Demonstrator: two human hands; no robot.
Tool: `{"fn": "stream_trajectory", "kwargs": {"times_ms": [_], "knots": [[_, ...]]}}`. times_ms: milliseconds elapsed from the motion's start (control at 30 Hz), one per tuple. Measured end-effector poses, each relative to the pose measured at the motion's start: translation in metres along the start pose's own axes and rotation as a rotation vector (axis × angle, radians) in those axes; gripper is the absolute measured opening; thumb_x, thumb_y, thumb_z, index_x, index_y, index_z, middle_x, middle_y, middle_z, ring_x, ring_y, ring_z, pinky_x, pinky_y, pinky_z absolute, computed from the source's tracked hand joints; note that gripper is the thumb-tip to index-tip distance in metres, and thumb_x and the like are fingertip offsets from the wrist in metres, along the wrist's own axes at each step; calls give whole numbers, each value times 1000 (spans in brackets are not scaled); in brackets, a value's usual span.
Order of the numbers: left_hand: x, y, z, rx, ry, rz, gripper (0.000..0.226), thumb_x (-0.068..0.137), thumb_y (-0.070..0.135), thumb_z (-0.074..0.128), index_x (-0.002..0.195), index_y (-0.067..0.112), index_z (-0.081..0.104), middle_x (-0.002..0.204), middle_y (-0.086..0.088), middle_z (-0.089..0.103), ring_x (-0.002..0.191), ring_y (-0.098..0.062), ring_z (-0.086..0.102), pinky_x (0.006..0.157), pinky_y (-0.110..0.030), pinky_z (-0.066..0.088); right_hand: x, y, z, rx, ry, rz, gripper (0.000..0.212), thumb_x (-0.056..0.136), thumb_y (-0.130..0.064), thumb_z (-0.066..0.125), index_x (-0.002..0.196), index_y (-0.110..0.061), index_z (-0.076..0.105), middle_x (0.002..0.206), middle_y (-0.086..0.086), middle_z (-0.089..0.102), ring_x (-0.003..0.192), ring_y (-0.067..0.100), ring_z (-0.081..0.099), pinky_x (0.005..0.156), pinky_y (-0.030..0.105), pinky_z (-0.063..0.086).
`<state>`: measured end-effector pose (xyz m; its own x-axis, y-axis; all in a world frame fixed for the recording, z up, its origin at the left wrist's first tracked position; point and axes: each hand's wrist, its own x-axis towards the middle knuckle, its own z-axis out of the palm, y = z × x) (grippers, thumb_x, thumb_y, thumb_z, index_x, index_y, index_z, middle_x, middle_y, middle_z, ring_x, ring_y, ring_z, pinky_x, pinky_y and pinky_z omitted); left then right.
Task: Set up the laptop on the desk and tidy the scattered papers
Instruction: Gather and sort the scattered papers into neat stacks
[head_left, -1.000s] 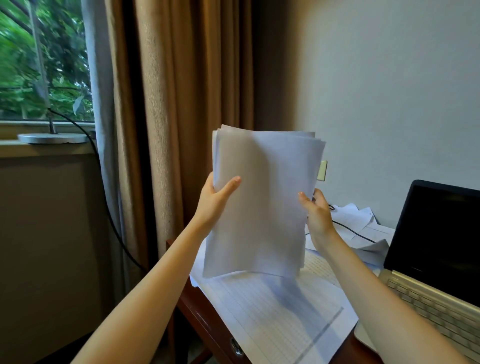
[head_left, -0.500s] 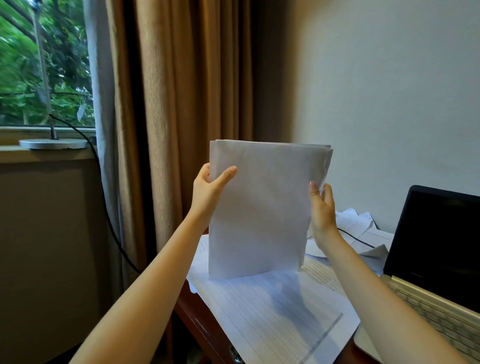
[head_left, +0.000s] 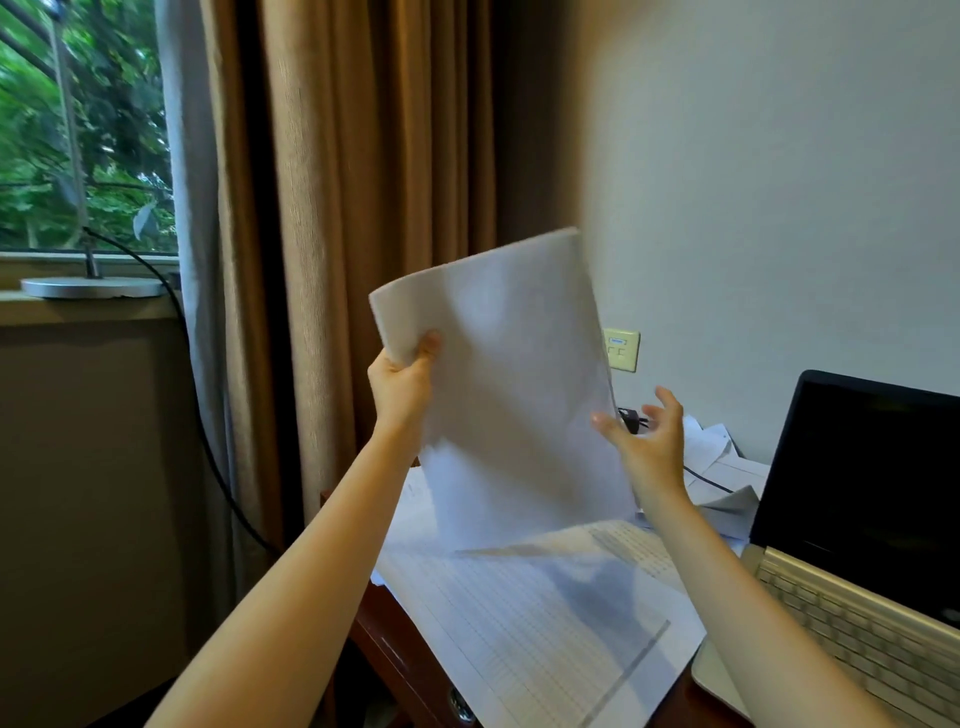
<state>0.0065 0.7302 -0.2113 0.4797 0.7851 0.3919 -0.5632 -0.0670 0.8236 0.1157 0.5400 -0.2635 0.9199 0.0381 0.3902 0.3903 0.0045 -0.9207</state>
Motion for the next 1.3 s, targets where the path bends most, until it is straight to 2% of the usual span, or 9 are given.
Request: {"fn": "stream_trajectory", "kwargs": {"times_ms": [100, 200, 300, 433, 600, 833, 1000, 1167, 1300], "knots": [[3, -7, 0, -115, 132, -139, 25, 91, 22, 61, 111, 9, 57, 87, 3, 60, 91, -19, 59, 69, -25, 48, -9, 18, -11, 199, 27, 181, 72, 77, -17, 76, 135, -19, 34, 135, 5, 44, 121, 21, 46, 94, 31, 37], [-3, -19, 4, -207, 191, -309, 51, 90, 30, 62, 132, 7, 46, 119, -5, 59, 112, -26, 54, 91, -35, 46, -24, 28, -7, 498, -186, 404, 51, 70, -24, 79, 113, -15, 51, 113, 4, 57, 100, 24, 53, 84, 35, 45], [-15, -32, 1, -300, 111, -384, 45, 91, 25, 60, 131, 13, 44, 128, -6, 53, 117, -29, 50, 103, -45, 41, -29, 27, -2, 600, -183, 339, 58, 60, -23, 75, 112, -5, 59, 99, 7, 67, 80, 21, 67, 71, 29, 56], [-19, -47, -37, -172, -99, -357, 33, 87, 9, 62, 119, 11, 55, 108, -6, 64, 96, -21, 62, 76, -33, 54, -23, 21, -22, 418, -123, 237, 13, 83, -14, 66, 95, -18, 63, 94, 4, 67, 78, 18, 64, 57, 23, 51], [-11, -45, -70, 212, -345, -195, 16, 86, 2, 62, 92, 17, 63, 88, -4, 68, 62, -2, 68, 55, -15, 54, -19, 20, -48, 282, -148, 181, 12, 90, -11, 59, 102, -13, 60, 88, 0, 64, 74, 13, 61, 44, 13, 49], [-15, -43, -66, 234, -321, -88, 27, 80, 11, 71, 99, 25, 59, 94, 6, 68, 79, -7, 69, 59, -14, 54, -23, 11, -46, 212, -191, 70, 25, 84, -7, 65, 107, -12, 57, 97, 0, 64, 84, 9, 61, 61, 11, 52], [-24, -46, -66, 232, -291, -79, 22, 81, 14, 70, 91, 30, 58, 89, 10, 65, 77, -5, 64, 55, -11, 51, -22, 3, -45, 229, -204, 58, 27, 74, -9, 76, 93, -19, 60, 94, -1, 66, 87, 15, 61, 78, 29, 48], [-22, -49, -62, 248, -267, -136, 9, 84, 13, 66, 86, 19, 60, 86, 5, 63, 76, -10, 62, 56, -14, 53, -27, 6, -47, 170, -294, 114, 24, 78, 0, 68, 87, -21, 60, 94, -1, 65, 82, 10, 61, 74, 24, 49], [-18, -50, -58, 279, -264, -102, 20, 86, 14, 65, 104, 9, 60, 88, 4, 65, 76, -9, 62, 56, -11, 52, -25, 3, -43, 134, -169, 125, 14, 84, -4, 66, 86, -16, 59, 99, 5, 62, 85, 21, 61, 81, 34, 50]]}}
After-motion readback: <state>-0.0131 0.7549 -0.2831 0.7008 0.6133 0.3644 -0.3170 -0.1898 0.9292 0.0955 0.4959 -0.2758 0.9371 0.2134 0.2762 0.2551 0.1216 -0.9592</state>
